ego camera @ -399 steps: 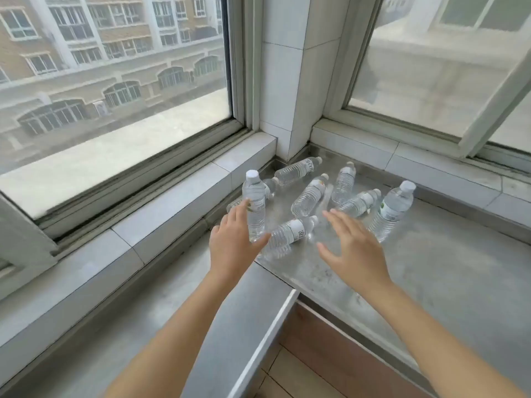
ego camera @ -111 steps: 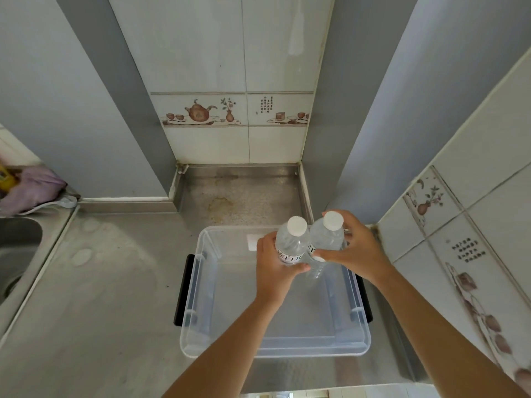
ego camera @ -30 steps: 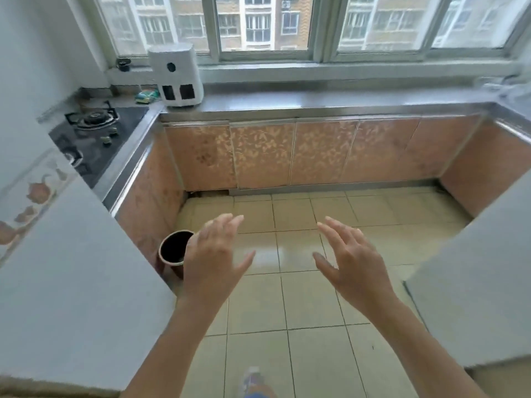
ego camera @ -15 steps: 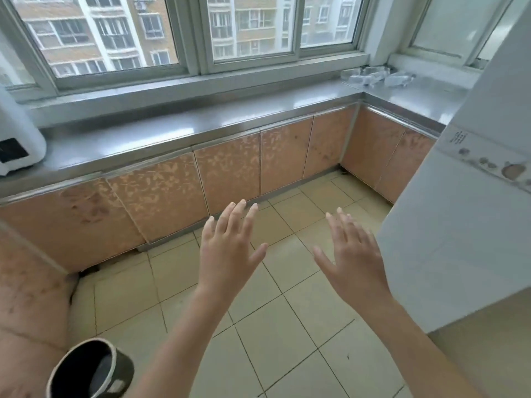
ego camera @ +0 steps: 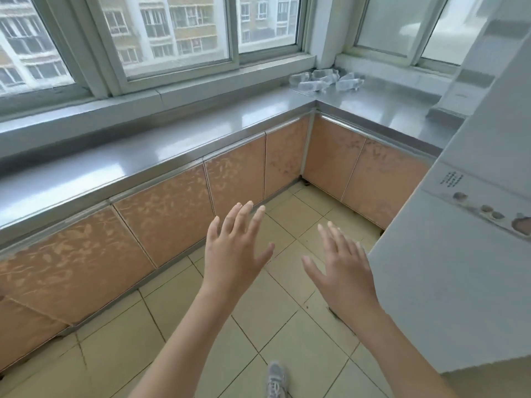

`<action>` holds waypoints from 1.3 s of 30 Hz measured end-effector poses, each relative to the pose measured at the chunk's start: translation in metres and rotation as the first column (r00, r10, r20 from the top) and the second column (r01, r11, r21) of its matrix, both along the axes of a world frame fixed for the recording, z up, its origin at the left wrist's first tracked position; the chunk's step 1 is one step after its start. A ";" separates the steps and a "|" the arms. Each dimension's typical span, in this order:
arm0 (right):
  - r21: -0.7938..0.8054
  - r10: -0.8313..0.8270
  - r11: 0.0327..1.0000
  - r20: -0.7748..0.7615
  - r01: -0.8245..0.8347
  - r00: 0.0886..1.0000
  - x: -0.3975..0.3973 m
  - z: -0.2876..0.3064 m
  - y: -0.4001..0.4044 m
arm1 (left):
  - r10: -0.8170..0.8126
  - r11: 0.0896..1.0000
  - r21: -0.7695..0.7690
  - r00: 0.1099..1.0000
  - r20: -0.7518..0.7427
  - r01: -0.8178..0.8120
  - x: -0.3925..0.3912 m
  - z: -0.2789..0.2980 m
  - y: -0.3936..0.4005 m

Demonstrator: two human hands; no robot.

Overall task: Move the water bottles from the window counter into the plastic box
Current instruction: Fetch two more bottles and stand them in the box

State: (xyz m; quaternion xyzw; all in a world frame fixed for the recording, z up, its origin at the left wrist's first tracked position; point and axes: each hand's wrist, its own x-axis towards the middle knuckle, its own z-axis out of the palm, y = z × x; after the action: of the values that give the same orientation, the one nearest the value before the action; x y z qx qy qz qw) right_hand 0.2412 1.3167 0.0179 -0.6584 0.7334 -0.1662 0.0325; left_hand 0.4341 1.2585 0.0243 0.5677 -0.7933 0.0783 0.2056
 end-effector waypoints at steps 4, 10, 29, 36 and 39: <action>0.007 0.016 1.000 0.012 -0.017 1.000 -0.025 0.007 -0.091 | 0.006 1.000 -0.009 1.000 0.000 -0.006 -0.024 0.010 -0.087; 0.017 0.022 1.000 -0.004 -0.022 1.000 -0.056 0.013 -0.209 | 0.022 1.000 0.016 1.000 -0.005 -0.022 -0.050 0.014 -0.209; 0.037 -0.264 0.964 0.059 0.263 0.963 -0.220 0.026 -0.575 | -0.252 0.962 0.100 0.967 -0.027 0.254 -0.226 0.006 -0.631; 0.059 -0.275 0.961 0.095 0.270 0.957 -0.319 0.009 -0.702 | -0.248 0.965 0.089 0.969 -0.004 0.247 -0.317 -0.012 -0.757; 0.060 -0.253 0.967 0.091 0.248 0.963 -0.365 0.009 -0.763 | -0.220 0.971 0.092 0.976 0.005 0.218 -0.356 -0.011 -0.805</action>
State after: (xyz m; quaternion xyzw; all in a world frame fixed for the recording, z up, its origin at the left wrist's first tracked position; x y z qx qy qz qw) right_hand -0.1234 0.5539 0.0267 -0.5505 0.8120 -0.1835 0.0631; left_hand 0.0782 0.4533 0.0135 0.4848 -0.8554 0.0233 0.1807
